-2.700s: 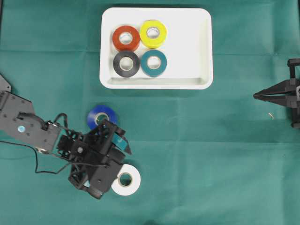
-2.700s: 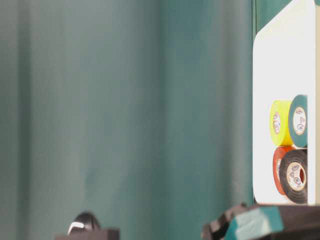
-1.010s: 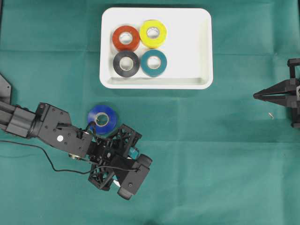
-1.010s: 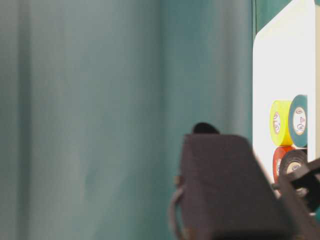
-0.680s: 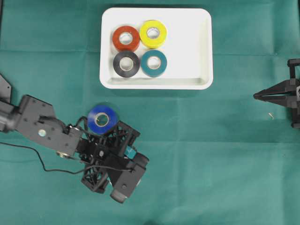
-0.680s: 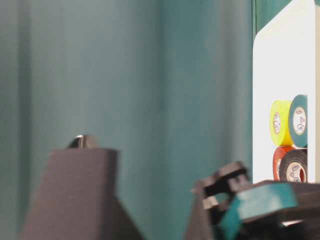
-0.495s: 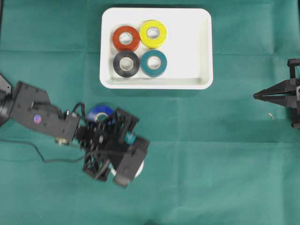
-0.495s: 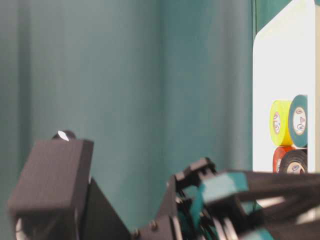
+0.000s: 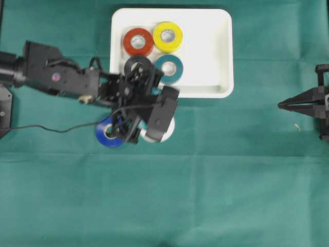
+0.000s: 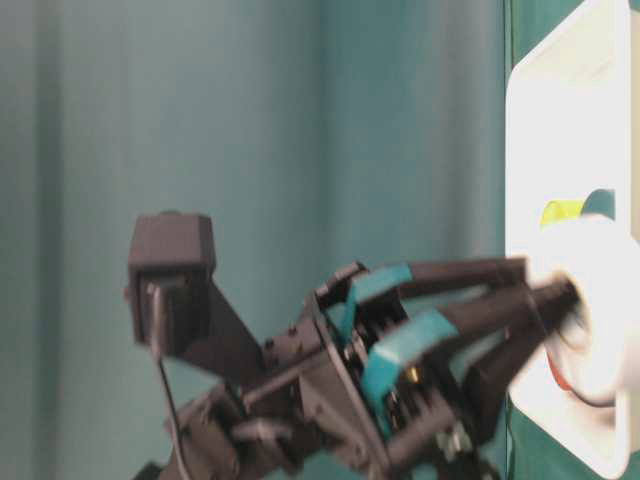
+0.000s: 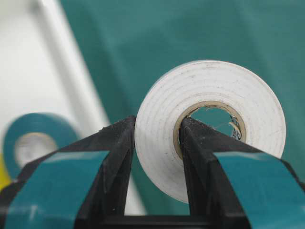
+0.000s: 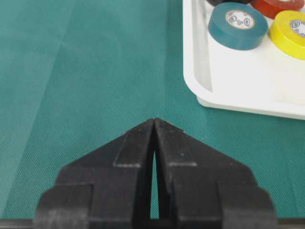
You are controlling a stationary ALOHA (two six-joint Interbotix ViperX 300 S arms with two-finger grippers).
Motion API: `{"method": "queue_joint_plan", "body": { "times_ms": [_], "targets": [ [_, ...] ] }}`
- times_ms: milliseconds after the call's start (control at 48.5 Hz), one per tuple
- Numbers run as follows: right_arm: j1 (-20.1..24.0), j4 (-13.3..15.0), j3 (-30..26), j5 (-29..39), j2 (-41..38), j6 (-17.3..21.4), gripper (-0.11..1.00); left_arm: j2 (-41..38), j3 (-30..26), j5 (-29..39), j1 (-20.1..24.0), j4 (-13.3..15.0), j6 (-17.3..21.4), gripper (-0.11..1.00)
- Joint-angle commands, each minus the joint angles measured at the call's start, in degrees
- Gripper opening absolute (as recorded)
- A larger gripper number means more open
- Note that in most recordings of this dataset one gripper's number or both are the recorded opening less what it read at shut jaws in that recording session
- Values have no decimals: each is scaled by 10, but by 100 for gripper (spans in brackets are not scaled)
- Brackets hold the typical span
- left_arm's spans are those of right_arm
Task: Put the tape into the white case with the left arm.
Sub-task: 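Carry the white roll into the tray's upper right, release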
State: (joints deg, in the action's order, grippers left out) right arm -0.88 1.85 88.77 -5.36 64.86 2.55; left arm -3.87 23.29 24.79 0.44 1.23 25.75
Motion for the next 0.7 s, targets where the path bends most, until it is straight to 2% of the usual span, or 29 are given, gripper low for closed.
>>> {"method": "queue_joint_plan", "body": {
  "times_ms": [0,392,680],
  "targets": [
    [-1,0,-6,-6,-4,0,-9,-6,-34,-5,25,-1,11,27],
    [-1,0,-5,-8,-5,1,-9,-99,-138,-9,117,-1,31,27],
    [-1,0,-5,-8,-4,1,-9,-134,-185,-11,147,-1,32,27]
  ]
}}
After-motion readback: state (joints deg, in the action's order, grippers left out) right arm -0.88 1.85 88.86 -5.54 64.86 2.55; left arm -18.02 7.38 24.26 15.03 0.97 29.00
